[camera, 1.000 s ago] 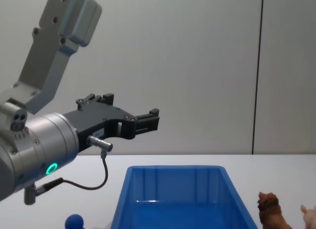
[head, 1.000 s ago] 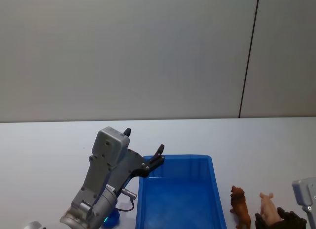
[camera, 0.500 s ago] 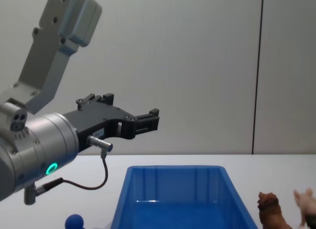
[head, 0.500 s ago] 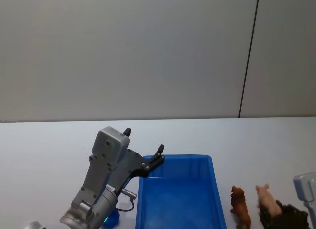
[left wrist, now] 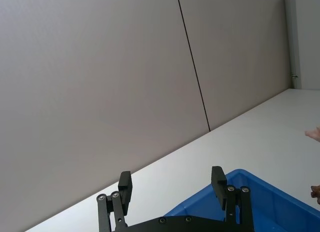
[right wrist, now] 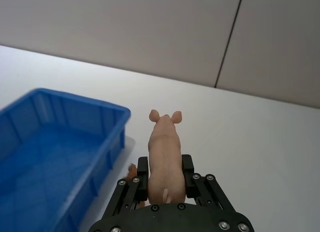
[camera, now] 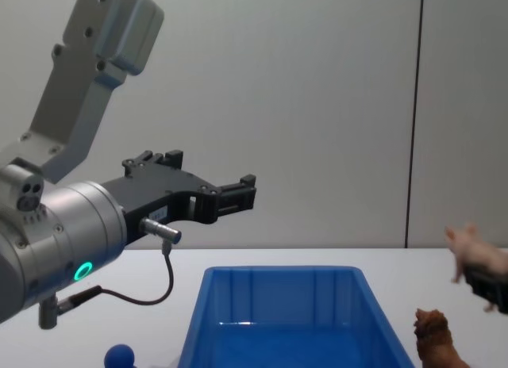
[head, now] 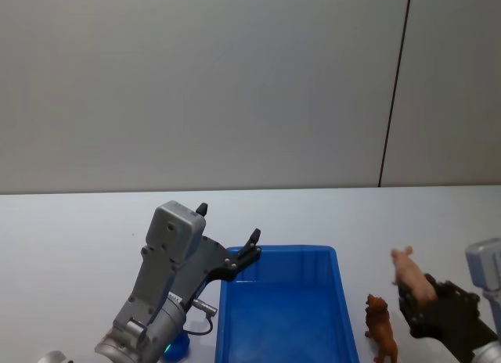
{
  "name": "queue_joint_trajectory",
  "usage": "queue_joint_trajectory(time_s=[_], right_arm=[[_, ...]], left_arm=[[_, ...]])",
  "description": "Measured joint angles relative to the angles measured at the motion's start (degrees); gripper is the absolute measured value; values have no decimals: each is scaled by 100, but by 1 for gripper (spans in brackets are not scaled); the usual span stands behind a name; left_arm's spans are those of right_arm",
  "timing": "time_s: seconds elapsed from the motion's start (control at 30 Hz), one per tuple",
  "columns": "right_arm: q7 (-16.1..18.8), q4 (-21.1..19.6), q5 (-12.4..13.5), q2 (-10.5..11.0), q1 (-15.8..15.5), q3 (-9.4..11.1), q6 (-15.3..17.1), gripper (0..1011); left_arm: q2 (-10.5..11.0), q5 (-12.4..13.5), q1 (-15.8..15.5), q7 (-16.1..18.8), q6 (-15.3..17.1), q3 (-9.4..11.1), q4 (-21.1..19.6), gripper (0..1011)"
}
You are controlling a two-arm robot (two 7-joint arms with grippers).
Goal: Pick up the two dolls from the table and place them into the box.
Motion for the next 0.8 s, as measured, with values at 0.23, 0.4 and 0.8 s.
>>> queue_joint_trajectory(time_s=[0.23,0.4,0.8], right_arm=[[424,-3,32,-93,185,-43,-86,380],[804,114,102,-205,369,-103,-102,380],[1664,577,208,-506,810,-284,-60,440]], left_arm=[[0,0,0,0,0,0,0,1001],[0,0,0,0,0,0,0,1002],[0,0,0,0,0,0,0,1001]])
